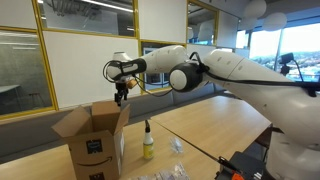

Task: Place the three plastics inside the brown box, place the spray bottle in the box

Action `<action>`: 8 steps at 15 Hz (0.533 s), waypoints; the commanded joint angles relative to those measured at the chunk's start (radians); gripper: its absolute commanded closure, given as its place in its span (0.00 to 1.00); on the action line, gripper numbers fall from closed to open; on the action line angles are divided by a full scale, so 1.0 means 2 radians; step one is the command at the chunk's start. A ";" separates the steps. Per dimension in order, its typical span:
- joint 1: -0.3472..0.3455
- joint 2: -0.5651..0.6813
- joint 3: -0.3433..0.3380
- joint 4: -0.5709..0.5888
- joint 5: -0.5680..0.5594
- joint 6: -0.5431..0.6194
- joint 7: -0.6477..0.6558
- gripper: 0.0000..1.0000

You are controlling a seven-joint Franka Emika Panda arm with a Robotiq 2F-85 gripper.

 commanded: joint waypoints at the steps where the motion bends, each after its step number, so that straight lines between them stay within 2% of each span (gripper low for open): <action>1: -0.009 -0.061 -0.031 -0.034 -0.016 0.007 0.043 0.00; 4: -0.016 -0.100 -0.064 -0.070 -0.023 0.006 0.084 0.00; 8: -0.009 -0.152 -0.107 -0.166 -0.045 0.014 0.149 0.00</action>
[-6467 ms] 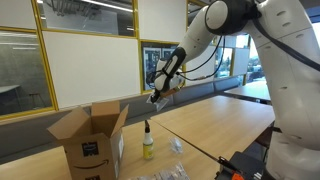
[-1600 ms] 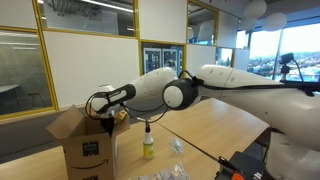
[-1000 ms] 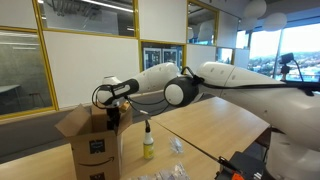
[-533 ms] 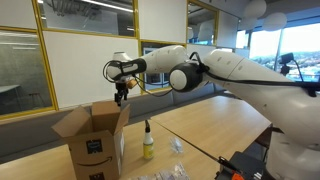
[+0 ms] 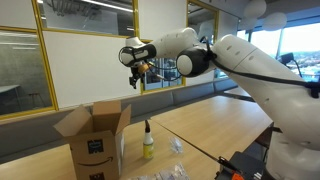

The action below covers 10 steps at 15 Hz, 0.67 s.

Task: Place the three plastics inside the brown box, place the spray bottle in the box

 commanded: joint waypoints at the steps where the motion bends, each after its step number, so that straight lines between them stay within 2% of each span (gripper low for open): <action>1: 0.014 -0.068 -0.033 -0.120 -0.026 0.015 0.066 0.00; 6: 0.014 -0.107 -0.049 -0.235 -0.023 0.033 0.131 0.00; 7: -0.004 -0.115 -0.022 -0.255 -0.041 0.038 0.151 0.00; 10: -0.017 -0.133 -0.011 -0.329 -0.033 0.084 0.191 0.00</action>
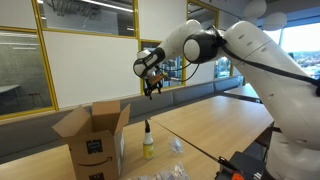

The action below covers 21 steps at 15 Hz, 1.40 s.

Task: Place the three plastics inside the brown box, place the spray bottle in the box

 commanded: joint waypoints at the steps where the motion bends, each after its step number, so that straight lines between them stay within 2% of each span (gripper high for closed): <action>1: -0.017 -0.052 0.023 -0.122 -0.006 0.072 0.058 0.00; 6: -0.028 -0.067 0.017 -0.253 -0.006 0.177 0.124 0.00; 10: -0.042 -0.072 0.010 -0.363 0.002 0.267 0.145 0.00; 15: -0.075 -0.065 0.006 -0.504 0.030 0.440 0.135 0.00; 16: -0.090 -0.055 0.015 -0.520 0.049 0.477 0.123 0.00; 18: -0.144 -0.041 0.062 -0.528 0.096 0.531 0.082 0.00; 21: -0.219 -0.027 0.143 -0.506 0.132 0.566 0.027 0.00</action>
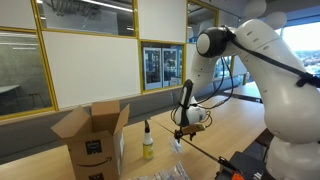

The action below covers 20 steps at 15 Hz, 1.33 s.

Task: Place the three plastics inside the brown box, place the spray bottle in the box

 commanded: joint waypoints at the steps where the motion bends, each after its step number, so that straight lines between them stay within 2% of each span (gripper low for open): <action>1: -0.081 0.007 0.089 0.022 0.036 0.037 -0.064 0.00; 3: -0.105 0.015 0.120 0.038 0.037 0.039 -0.084 0.00; 6: -0.111 0.031 0.135 0.058 0.035 0.034 -0.098 0.00; 9: -0.109 0.053 0.137 0.074 0.032 0.027 -0.106 0.00; 18: -0.088 0.105 0.113 0.129 0.025 -0.026 -0.133 0.00; 19: -0.088 0.108 0.112 0.134 0.025 -0.031 -0.137 0.04; 20: -0.087 0.110 0.111 0.137 0.025 -0.038 -0.140 0.28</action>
